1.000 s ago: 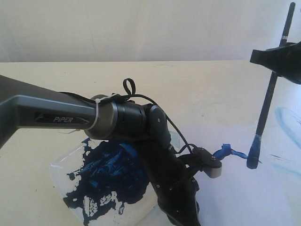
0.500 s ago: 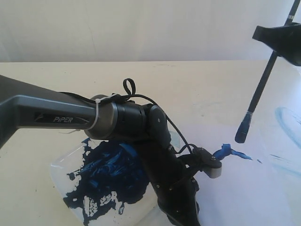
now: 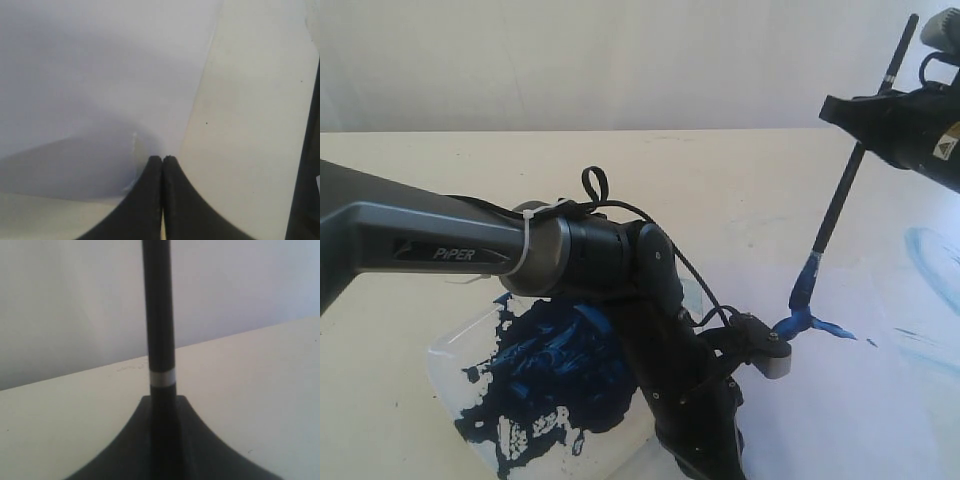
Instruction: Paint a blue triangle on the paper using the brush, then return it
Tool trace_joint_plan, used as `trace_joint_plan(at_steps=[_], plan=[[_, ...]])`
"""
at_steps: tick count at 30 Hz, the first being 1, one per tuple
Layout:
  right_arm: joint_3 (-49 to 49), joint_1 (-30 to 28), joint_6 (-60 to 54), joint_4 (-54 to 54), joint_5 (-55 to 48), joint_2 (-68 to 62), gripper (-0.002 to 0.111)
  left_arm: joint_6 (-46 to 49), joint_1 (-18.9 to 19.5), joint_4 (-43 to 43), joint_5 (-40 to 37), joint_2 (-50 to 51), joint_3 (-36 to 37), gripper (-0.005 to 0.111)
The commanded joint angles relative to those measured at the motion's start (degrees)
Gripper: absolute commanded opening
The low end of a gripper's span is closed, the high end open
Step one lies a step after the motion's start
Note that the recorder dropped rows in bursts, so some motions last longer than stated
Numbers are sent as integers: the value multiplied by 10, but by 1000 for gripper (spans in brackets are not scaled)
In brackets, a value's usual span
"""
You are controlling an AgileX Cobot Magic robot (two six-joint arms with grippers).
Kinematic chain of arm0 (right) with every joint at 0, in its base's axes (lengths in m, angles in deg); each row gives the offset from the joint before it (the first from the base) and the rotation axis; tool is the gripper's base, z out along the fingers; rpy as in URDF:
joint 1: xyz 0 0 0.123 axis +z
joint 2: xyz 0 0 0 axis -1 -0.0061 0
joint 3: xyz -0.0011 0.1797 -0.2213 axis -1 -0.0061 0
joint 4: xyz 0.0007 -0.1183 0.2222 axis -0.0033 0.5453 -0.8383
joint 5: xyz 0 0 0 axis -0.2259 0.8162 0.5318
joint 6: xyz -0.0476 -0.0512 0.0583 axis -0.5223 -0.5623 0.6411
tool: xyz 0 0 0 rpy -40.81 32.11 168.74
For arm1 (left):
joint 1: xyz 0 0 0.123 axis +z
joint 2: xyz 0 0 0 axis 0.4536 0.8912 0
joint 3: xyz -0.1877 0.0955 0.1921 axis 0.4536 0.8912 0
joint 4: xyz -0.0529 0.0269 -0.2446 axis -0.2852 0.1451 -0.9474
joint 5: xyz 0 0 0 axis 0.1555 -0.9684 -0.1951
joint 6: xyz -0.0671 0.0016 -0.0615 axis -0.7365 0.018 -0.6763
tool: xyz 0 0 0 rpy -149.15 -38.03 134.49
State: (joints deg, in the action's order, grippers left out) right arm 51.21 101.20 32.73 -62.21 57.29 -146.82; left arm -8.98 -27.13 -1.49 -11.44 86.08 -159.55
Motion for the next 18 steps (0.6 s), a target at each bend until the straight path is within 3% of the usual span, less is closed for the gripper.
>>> trace_joint_plan(at_steps=[1, 18], plan=[[3, -2, -12, -2, 15, -18, 0, 1, -3, 6, -16, 6, 4, 0], [3, -2, -78, -31, 10, -19, 0, 1, -3, 6, -16, 6, 4, 0]])
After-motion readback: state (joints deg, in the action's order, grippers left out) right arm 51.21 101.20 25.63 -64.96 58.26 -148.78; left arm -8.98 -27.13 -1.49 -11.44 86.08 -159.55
